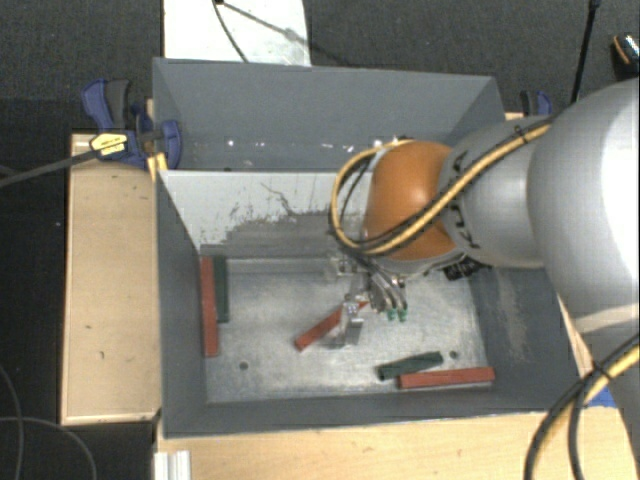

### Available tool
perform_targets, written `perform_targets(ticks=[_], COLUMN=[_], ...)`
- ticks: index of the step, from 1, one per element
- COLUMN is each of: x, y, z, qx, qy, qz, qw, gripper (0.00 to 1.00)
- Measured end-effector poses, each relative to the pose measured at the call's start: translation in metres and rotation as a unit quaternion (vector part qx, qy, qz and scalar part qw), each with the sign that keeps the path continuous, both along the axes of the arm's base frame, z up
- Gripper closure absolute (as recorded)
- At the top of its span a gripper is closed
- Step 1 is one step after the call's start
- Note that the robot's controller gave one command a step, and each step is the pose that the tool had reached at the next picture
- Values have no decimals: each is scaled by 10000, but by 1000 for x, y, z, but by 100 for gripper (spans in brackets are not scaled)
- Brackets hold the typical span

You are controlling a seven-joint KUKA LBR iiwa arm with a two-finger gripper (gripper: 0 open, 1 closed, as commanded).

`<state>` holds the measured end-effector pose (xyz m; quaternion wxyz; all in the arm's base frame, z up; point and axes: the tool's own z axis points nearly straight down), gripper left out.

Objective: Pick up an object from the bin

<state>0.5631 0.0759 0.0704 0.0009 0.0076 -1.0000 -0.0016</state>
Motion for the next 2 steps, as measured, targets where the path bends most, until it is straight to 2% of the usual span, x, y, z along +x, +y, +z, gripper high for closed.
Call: perform_targets(ticks=[1,2], x=[1,1], y=[-4,17], z=[0,137], qx=[-15,-4], qy=[-3,-65], qz=[-14,88], qw=[10000,9999], gripper=[100,100])
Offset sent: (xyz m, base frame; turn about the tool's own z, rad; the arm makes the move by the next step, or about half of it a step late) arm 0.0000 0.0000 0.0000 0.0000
